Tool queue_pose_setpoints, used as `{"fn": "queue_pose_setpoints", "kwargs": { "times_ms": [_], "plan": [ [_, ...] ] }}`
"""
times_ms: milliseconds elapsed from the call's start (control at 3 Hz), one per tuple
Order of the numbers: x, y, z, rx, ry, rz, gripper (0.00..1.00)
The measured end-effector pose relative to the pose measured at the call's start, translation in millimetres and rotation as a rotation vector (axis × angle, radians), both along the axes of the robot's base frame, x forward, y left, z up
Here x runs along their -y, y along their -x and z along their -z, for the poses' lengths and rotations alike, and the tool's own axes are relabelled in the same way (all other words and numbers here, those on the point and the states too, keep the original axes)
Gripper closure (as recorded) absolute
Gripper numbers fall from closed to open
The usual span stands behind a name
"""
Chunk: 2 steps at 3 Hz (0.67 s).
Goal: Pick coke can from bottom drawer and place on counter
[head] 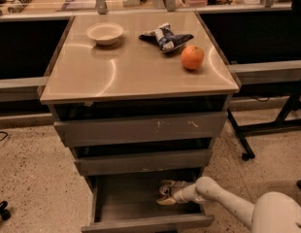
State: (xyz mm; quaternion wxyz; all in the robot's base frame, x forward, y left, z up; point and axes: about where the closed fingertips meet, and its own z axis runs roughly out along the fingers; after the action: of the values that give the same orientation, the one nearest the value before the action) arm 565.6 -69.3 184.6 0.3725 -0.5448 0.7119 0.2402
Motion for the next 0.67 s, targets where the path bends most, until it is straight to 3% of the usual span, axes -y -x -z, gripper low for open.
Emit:
{"fn": "queue_pose_setpoints", "kwargs": {
  "times_ms": [667],
  "plan": [
    [-0.2,-0.6,-0.1,0.001,0.000,0.000,0.89]
  ]
}}
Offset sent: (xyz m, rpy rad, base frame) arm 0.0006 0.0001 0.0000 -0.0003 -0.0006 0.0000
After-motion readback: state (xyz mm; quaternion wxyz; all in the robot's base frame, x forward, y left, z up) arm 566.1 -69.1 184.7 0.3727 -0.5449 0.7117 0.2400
